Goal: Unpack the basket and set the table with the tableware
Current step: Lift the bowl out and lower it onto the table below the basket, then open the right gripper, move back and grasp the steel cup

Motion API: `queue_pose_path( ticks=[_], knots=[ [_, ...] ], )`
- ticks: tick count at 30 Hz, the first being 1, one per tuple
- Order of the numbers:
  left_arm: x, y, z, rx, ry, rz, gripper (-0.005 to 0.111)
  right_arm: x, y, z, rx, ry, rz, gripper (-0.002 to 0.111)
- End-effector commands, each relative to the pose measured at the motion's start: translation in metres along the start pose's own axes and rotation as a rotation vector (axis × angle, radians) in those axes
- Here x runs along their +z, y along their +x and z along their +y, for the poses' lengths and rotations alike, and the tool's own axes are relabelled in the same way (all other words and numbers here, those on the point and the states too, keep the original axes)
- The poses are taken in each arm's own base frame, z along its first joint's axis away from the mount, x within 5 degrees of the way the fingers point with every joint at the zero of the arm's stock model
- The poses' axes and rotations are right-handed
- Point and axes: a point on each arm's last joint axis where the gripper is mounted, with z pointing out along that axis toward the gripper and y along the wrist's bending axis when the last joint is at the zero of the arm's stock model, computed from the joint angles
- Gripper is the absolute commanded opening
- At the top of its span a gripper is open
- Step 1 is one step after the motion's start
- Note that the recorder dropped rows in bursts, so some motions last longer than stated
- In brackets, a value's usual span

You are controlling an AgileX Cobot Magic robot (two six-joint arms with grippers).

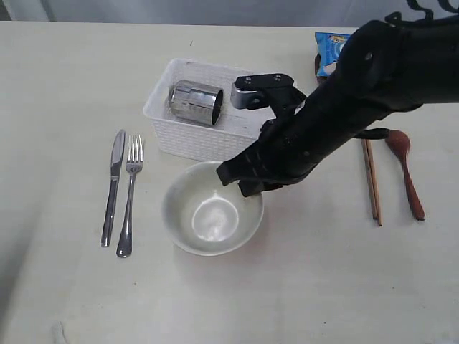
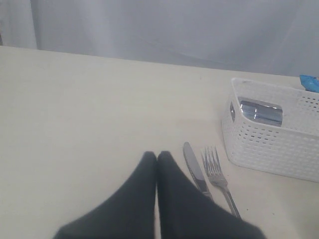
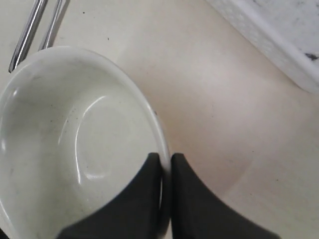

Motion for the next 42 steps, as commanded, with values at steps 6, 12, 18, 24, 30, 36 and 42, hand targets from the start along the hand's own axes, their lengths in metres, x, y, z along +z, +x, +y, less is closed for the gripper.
queue_pose_path(
  ticks=[6,12,18,24,30,36,42],
  knots=[
    [0.0,0.0,0.0,-0.003,0.002,-0.012,0.0,0.012,0.006,-0.006,0.033,0.016,-0.005,-0.001],
    [0.0,0.0,0.0,-0.003,0.002,-0.012,0.0,0.023,0.007,-0.009,0.073,0.012,0.01,0.0],
    [0.0,0.0,0.0,-0.003,0.002,-0.012,0.0,0.022,0.002,-0.01,0.112,0.016,-0.047,0.035],
    [0.0,0.0,0.0,-0.003,0.002,-0.012,0.0,0.019,0.001,-0.009,0.134,-0.003,-0.043,0.048],
    [0.0,0.0,0.0,-0.003,0.002,-0.012,0.0,-0.026,-0.019,-0.013,0.152,-0.049,-0.12,0.048],
    [0.0,0.0,0.0,-0.003,0.002,-0.012,0.0,-0.079,-0.043,-0.006,0.162,-0.103,-0.22,0.048],
    [0.0,0.0,0.0,-0.003,0.002,-0.012,0.0,-0.102,-0.088,0.009,0.163,-0.113,-0.279,0.048]
  ],
)
